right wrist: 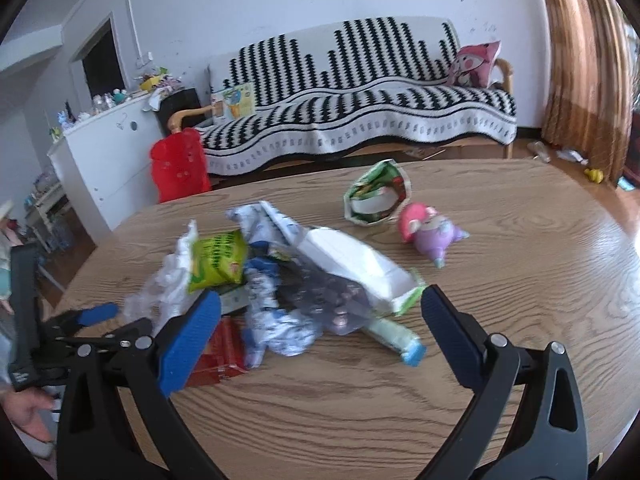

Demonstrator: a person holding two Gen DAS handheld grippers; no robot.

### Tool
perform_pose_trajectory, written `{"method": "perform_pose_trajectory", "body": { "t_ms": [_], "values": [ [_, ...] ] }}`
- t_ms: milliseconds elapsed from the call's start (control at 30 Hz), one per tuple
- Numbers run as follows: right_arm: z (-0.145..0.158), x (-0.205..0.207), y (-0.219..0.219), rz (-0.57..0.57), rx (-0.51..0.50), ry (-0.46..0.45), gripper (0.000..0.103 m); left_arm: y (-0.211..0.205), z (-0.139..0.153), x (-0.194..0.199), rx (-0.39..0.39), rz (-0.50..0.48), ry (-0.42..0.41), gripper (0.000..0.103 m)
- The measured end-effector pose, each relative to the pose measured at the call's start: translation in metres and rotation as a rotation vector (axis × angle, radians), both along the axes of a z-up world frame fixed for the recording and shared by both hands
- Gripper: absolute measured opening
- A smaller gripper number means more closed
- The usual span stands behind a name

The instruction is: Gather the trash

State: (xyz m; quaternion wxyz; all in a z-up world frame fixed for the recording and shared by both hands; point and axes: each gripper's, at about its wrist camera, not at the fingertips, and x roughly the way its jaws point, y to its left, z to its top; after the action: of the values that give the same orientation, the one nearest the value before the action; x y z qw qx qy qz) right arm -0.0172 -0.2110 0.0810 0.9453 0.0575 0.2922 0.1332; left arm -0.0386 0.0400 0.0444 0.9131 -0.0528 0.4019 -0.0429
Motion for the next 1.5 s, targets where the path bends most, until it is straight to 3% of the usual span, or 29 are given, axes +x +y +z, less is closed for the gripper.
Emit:
{"method": "perform_pose_trajectory", "body": {
  "t_ms": [200,300,433,533,767,867,967,1033,1067,1100,1133,1167,1233,1500],
  "values": [
    [-0.012,0.007,0.028,0.099,0.047,0.094,0.097,-0.008,0.0,0.016,0.049,-0.042,-0.006,0.097],
    [-0.019,0.014,0.037,0.111,0.006,0.141,0.097,-0.003,-0.003,0.024,0.067,-0.021,0.008,0.097],
    [-0.025,0.018,0.039,0.11,0.04,0.181,0.095,0.012,-0.001,0.025,-0.008,-0.009,0.009,0.097],
    [-0.026,0.022,0.035,0.119,0.04,0.207,0.095,0.014,0.001,0.025,-0.019,-0.02,-0.008,0.097],
    [-0.037,0.037,0.037,0.141,0.03,0.244,0.095,-0.021,0.007,0.032,0.087,-0.111,-0.061,0.097],
    [-0.039,0.041,0.039,0.142,0.024,0.236,0.093,-0.039,0.01,0.041,0.2,-0.142,-0.094,0.097],
    [-0.043,0.043,0.042,0.152,0.016,0.234,0.085,-0.043,0.003,0.055,0.322,-0.116,-0.091,0.096],
    [-0.046,0.045,0.045,0.16,-0.002,0.238,0.078,-0.039,-0.004,0.064,0.311,-0.129,-0.05,0.078],
    [-0.048,0.046,0.045,0.163,-0.003,0.242,0.071,-0.033,-0.006,0.068,0.251,-0.153,-0.024,0.056],
    [-0.051,0.048,0.045,0.168,0.001,0.254,0.057,-0.027,-0.005,0.07,0.191,-0.171,-0.011,0.043],
    [-0.054,0.049,0.044,0.179,0.014,0.267,0.043,-0.019,-0.002,0.071,0.121,-0.171,-0.01,0.039],
    [-0.056,0.051,0.042,0.196,0.046,0.287,0.025,-0.014,0.002,0.07,0.124,-0.154,-0.028,0.028],
    [-0.058,0.052,0.04,0.205,0.063,0.297,0.025,-0.009,0.01,0.063,0.142,-0.129,-0.075,0.023],
    [-0.032,0.039,0.03,0.148,0.049,0.147,0.025,0.015,0.034,0.038,0.072,-0.056,-0.181,0.018]
  ]
}}
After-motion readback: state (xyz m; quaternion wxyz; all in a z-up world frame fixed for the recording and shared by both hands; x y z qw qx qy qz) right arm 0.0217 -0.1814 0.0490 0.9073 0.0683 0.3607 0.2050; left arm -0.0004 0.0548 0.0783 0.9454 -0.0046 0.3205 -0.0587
